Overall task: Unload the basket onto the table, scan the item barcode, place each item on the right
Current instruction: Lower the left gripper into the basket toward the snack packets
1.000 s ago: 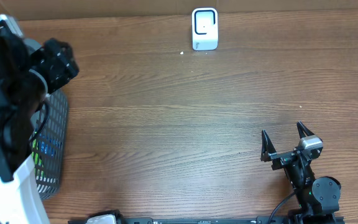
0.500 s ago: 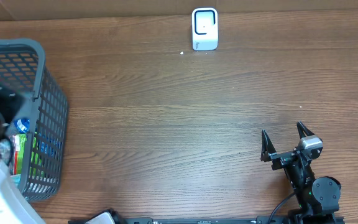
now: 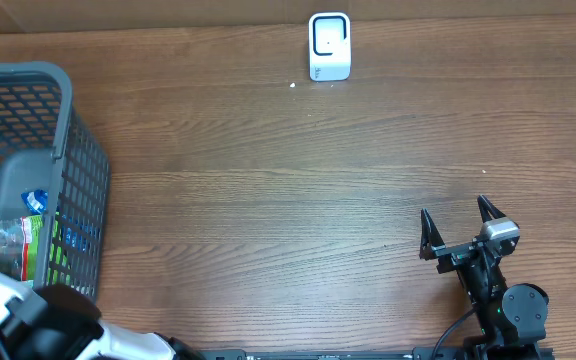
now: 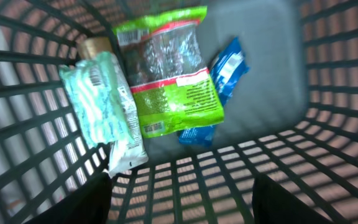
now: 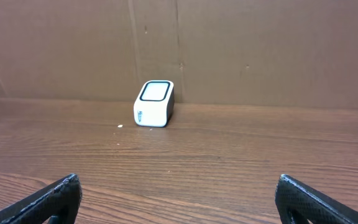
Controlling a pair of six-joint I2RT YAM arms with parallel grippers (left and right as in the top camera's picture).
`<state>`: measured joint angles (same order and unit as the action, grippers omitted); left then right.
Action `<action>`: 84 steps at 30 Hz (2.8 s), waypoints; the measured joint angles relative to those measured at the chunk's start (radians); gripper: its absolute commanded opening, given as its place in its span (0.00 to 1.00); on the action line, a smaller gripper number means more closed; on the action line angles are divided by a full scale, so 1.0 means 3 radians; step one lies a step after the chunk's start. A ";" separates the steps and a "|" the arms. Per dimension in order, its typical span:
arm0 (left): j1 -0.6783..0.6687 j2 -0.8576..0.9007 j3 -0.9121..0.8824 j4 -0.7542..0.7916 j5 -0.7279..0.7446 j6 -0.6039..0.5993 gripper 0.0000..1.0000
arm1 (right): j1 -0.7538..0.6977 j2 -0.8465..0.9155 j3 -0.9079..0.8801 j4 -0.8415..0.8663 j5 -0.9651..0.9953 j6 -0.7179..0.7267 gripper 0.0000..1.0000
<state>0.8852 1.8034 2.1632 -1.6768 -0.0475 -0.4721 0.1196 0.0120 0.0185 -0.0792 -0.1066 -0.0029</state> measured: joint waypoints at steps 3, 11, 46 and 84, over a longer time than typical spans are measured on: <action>0.0000 0.0159 -0.0141 0.0161 -0.0003 -0.0003 0.58 | 0.0000 0.0000 0.0000 0.0001 0.0000 -0.0001 1.00; -0.0010 0.0179 -0.0978 0.0912 -0.0056 -0.0083 0.49 | 0.0000 0.0000 0.0000 -0.0001 -0.0001 -0.0001 1.00; -0.0264 0.0181 -0.2452 0.2425 -0.0571 -0.0738 0.80 | 0.0000 0.0000 0.0000 0.0001 0.0001 -0.0001 1.00; -0.0415 0.0145 -0.1124 0.1625 -0.0125 -0.0047 0.04 | -0.0001 0.0000 0.0000 0.0000 0.0001 -0.0001 1.00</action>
<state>0.7609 1.8469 1.8259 -1.1892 -0.0849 -0.4862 0.1192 0.0120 0.0185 -0.0792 -0.1062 -0.0032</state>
